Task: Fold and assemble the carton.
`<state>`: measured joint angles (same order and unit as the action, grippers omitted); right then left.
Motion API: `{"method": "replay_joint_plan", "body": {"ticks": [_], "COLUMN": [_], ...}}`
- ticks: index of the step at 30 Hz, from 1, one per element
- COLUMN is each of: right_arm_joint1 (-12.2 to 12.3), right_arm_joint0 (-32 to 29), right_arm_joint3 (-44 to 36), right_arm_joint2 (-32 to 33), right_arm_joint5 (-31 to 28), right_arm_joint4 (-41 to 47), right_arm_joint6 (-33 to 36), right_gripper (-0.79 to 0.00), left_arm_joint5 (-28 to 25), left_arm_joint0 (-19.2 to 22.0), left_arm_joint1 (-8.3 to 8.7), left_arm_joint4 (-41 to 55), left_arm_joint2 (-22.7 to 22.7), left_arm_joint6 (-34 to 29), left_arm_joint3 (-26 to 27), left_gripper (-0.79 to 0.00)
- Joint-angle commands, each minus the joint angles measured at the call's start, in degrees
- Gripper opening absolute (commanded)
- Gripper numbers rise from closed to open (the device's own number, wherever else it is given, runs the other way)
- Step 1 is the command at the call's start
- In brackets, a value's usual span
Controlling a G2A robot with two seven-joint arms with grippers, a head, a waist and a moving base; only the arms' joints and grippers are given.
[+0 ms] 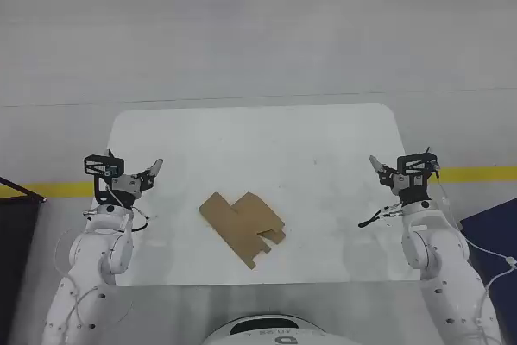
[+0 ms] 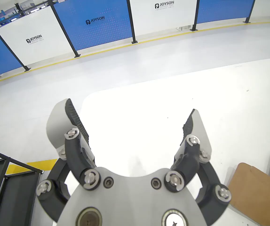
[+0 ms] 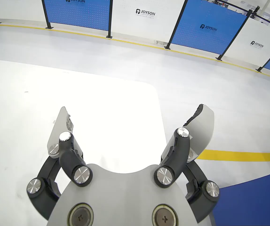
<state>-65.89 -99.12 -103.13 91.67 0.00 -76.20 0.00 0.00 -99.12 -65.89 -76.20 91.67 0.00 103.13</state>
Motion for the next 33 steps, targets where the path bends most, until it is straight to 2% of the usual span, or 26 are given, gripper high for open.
{"method": "replay_joint_plan", "body": {"ticks": [1, 12, 14, 16, 18, 33], "right_arm_joint1": [0.0, 0.01, 0.02, 0.0, -0.02, -0.03], "right_arm_joint0": [0.0, 0.14, 1.76, 4.51, 6.22, 6.13], "right_arm_joint3": [0.0, -0.33, -0.73, -0.33, 0.36, 0.34], "right_arm_joint2": [0.0, -0.16, -2.37, -4.32, -5.5, -5.91], "right_arm_joint5": [0.0, -0.25, -2.69, -5.57, -5.98, -6.81], "right_arm_joint4": [0.0, -0.36, -3.36, -4.4, -6.96, -6.63], "right_arm_joint6": [0.0, -0.26, -0.53, 1.99, 2.71, 2.72], "right_gripper": [0.0, 0.0, 0.0, 0.0, 0.0, 0.0], "left_arm_joint5": [0.0, 0.0, 0.0, 0.0, 0.0, 0.0], "left_arm_joint0": [0.0, 0.0, 0.0, 0.0, 0.0, 0.0], "left_arm_joint1": [0.0, 0.0, 0.0, 0.0, 0.0, 0.0], "left_arm_joint4": [0.0, 0.0, 0.0, 0.0, 0.0, 0.0], "left_arm_joint2": [0.0, 0.0, 0.0, 0.0, 0.0, 0.0], "left_arm_joint6": [0.0, 0.0, 0.0, 0.0, 0.0, 0.0], "left_arm_joint3": [0.0, 0.0, 0.0, 0.0, 0.0, 0.0], "left_gripper": [0.0, 0.0, 0.0, 0.0, 0.0, 0.0]}}
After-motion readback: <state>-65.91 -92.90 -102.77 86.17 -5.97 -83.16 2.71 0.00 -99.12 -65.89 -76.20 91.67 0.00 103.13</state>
